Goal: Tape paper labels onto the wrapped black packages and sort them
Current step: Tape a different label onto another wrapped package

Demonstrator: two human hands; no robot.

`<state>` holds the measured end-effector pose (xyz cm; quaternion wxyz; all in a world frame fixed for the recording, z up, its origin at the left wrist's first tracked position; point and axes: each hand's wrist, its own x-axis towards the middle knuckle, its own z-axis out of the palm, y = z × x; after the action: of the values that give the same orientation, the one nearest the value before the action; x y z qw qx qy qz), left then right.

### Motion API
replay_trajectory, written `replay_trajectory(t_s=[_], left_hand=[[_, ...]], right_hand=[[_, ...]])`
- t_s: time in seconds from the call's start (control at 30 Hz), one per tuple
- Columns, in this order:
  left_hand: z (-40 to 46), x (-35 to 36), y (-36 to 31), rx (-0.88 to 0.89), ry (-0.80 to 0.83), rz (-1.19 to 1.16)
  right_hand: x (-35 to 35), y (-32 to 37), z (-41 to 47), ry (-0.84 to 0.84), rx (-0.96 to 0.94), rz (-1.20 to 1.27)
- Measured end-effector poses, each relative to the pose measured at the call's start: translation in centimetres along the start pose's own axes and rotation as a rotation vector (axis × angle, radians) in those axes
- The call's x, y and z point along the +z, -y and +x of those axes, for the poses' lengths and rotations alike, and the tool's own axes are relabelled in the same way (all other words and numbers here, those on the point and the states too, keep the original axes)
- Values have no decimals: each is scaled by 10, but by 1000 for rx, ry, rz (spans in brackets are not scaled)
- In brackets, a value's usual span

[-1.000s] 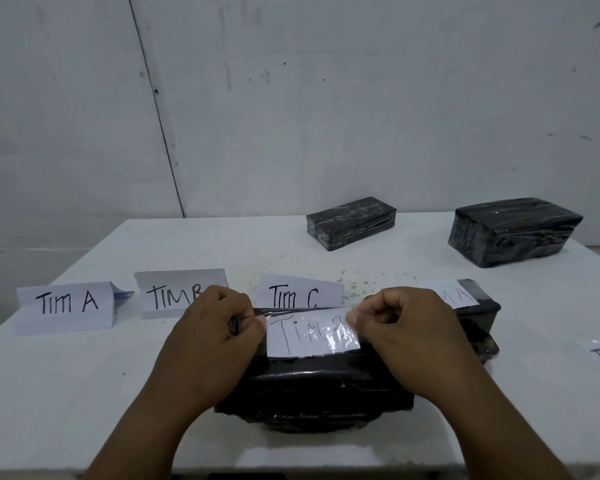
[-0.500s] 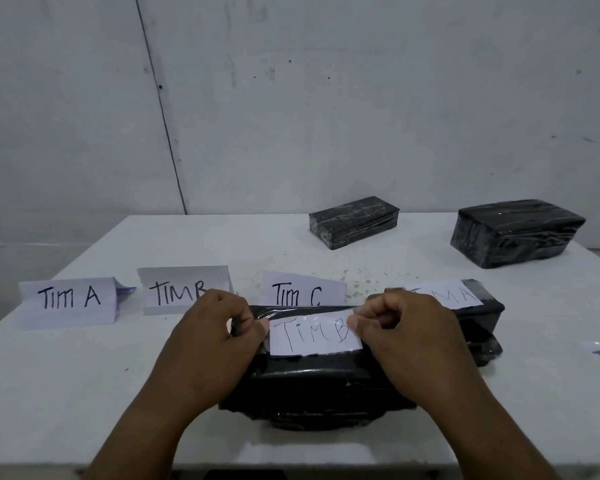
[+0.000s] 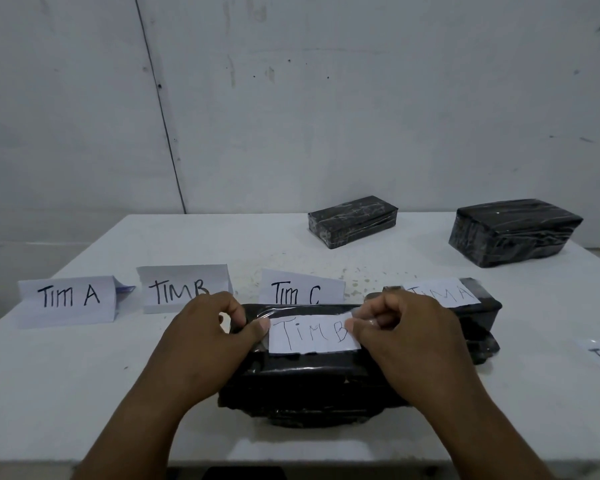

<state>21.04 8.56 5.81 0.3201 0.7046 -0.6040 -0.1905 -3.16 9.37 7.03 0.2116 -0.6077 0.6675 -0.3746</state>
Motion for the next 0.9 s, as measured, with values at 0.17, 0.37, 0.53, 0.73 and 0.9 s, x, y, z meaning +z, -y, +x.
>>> replay_trajectory(t_s=[0.17,0.37,0.53,0.73,0.9], left_hand=[[-1,-3,-4,7,-27,7],[-18,-4,-15,406,-239,16],[-38,8,-21,612,133,221],[-43,21,-15,512,249,439],[-47,14,-25,451,303,532]], right_hand=[[-2,2,-2,-28,10,-4],[-1,-4,-8,-207,-225,-137],[21,-3,-35,-99,-496,-373],[32,-10,-42,78,-438,-516],[26,-12,-45,144,-401,-537]])
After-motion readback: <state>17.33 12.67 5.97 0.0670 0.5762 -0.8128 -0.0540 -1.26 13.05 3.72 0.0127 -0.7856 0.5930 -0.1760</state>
